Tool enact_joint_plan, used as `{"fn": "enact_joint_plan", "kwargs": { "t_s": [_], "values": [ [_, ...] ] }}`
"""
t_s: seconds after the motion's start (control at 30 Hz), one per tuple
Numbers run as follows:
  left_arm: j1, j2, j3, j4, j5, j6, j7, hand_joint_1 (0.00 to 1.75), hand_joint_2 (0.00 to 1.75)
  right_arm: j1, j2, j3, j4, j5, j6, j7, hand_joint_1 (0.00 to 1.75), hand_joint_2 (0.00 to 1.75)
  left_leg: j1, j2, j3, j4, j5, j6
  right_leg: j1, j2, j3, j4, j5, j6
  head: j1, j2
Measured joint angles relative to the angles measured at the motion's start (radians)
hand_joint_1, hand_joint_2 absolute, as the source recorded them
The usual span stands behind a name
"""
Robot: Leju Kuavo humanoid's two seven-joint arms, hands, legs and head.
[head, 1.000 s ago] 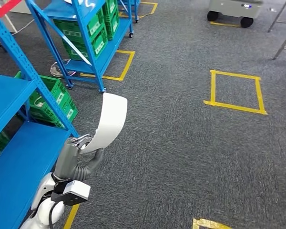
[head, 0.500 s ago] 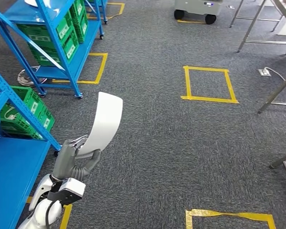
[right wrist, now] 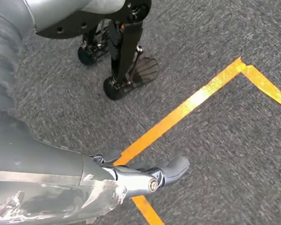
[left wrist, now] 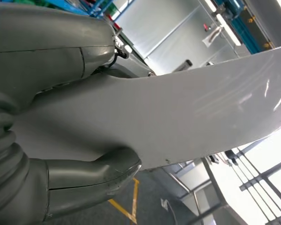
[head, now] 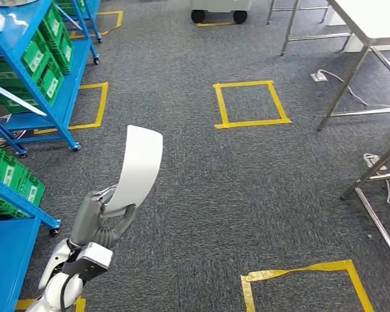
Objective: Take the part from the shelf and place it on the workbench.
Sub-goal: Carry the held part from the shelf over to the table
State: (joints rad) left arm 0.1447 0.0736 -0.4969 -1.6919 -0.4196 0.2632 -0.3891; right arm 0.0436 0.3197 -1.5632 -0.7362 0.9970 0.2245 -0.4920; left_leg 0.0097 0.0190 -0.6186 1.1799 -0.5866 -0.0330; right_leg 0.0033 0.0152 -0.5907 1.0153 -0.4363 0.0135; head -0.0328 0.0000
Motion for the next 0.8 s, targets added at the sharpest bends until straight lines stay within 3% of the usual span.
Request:
{"fn": "enact_joint_plan", "kwargs": {
  "t_s": [0.07,0.1,0.17,0.23,0.3,0.37,0.43,0.5,0.57,0.6,0.63,0.67,0.73,0.8],
  "values": [
    [0.000,0.002,-0.001,0.003,0.003,-0.003,0.000,1.75,1.75,0.000,0.000,0.000,0.000,0.001,0.004,0.004,0.00,1.75,0.000,-0.014,-0.058,0.102,-0.026,-0.001,0.000,0.026,-0.001,0.000,0.000,-0.002,-0.002,0.000],
    [0.000,0.002,-0.001,0.004,0.004,-0.003,0.000,1.75,1.75,0.000,0.000,0.000,0.000,0.001,0.004,0.006,0.00,1.75,0.000,-0.016,-0.064,0.104,-0.011,-0.001,-0.001,0.040,-0.001,0.000,0.001,-0.001,-0.003,0.000],
    [-0.001,0.003,-0.001,0.005,0.008,-0.005,0.000,1.75,1.75,0.002,0.000,0.000,0.000,0.001,0.004,0.009,0.00,1.75,0.004,-0.030,-0.022,0.007,0.060,-0.001,-0.004,0.068,0.000,0.001,0.002,0.003,-0.003,0.000],
    [-0.002,0.004,-0.001,0.005,0.010,-0.008,0.000,1.75,1.75,0.001,0.000,0.000,-0.001,0.001,0.005,0.010,0.00,1.75,0.012,-0.073,0.034,-0.115,0.108,-0.003,-0.003,0.094,-0.005,0.006,0.003,0.013,-0.003,0.000],
    [-0.004,0.004,-0.002,0.006,0.011,-0.011,0.000,1.75,1.75,0.003,0.000,0.000,-0.003,0.001,0.006,0.011,0.00,1.75,0.014,-0.094,0.053,-0.161,0.112,0.005,-0.004,0.116,-0.017,0.008,0.005,0.026,-0.003,0.000],
    [-0.006,0.004,-0.002,0.006,0.011,-0.014,0.000,1.75,1.75,0.009,0.000,-0.001,-0.003,0.000,0.007,0.012,0.00,1.75,0.012,-0.072,0.054,-0.164,0.113,0.021,-0.008,0.128,-0.027,0.005,0.008,0.036,-0.002,0.000],
    [-0.009,0.004,-0.001,0.006,0.012,-0.016,0.000,1.75,1.75,0.011,0.000,-0.001,-0.003,0.001,0.007,0.012,0.00,1.75,0.013,-0.049,0.056,-0.167,0.116,0.035,-0.006,0.086,-0.048,0.044,-0.018,0.043,0.005,0.000],
    [-0.008,0.004,-0.001,0.007,0.012,-0.018,0.000,1.75,1.75,0.009,0.000,-0.002,-0.003,0.001,0.007,0.012,0.00,1.75,0.008,-0.025,0.056,-0.167,0.115,0.044,-0.004,0.019,-0.106,0.167,-0.085,0.048,0.014,0.000],
    [-0.006,0.005,-0.001,0.007,0.014,-0.019,0.000,1.75,1.75,0.006,0.000,-0.001,-0.003,0.001,0.008,0.013,0.00,1.75,0.003,0.003,0.057,-0.167,0.113,0.047,-0.005,-0.006,-0.166,0.290,-0.134,0.050,0.016,0.000],
    [-0.006,0.006,-0.001,0.007,0.016,-0.020,0.000,1.75,1.75,0.007,0.000,-0.001,-0.003,0.001,0.009,0.014,0.00,1.75,0.001,0.016,0.058,-0.167,0.111,0.047,-0.006,-0.010,-0.171,0.302,-0.131,0.050,0.016,0.000],
    [-0.007,0.006,-0.001,0.008,0.018,-0.022,0.000,1.75,1.75,0.008,0.000,-0.001,-0.003,0.002,0.009,0.015,0.00,1.75,0.000,0.028,0.060,-0.167,0.109,0.047,-0.005,-0.013,-0.153,0.272,-0.110,0.048,0.016,0.000],
    [-0.007,0.006,-0.001,0.008,0.021,-0.024,0.000,1.75,1.75,0.009,0.000,-0.001,-0.003,0.002,0.009,0.015,0.00,1.75,0.000,0.039,0.064,-0.167,0.107,0.045,-0.005,-0.021,-0.116,0.207,-0.077,0.046,0.016,0.000],
    [-0.007,0.006,-0.001,0.008,0.024,-0.028,0.000,1.75,1.75,0.008,0.000,-0.001,-0.003,0.002,0.010,0.015,0.00,1.75,-0.004,0.057,0.071,-0.166,0.100,0.038,0.000,-0.060,-0.037,0.069,-0.025,0.039,0.016,0.000],
    [-0.008,0.006,-0.001,0.008,0.025,-0.030,-0.001,1.75,1.75,0.007,0.000,-0.001,-0.003,0.002,0.011,0.015,0.00,1.75,-0.008,0.071,0.076,-0.166,0.096,0.028,0.006,-0.077,-0.008,0.018,-0.012,0.032,0.015,0.000]
  ]
}}
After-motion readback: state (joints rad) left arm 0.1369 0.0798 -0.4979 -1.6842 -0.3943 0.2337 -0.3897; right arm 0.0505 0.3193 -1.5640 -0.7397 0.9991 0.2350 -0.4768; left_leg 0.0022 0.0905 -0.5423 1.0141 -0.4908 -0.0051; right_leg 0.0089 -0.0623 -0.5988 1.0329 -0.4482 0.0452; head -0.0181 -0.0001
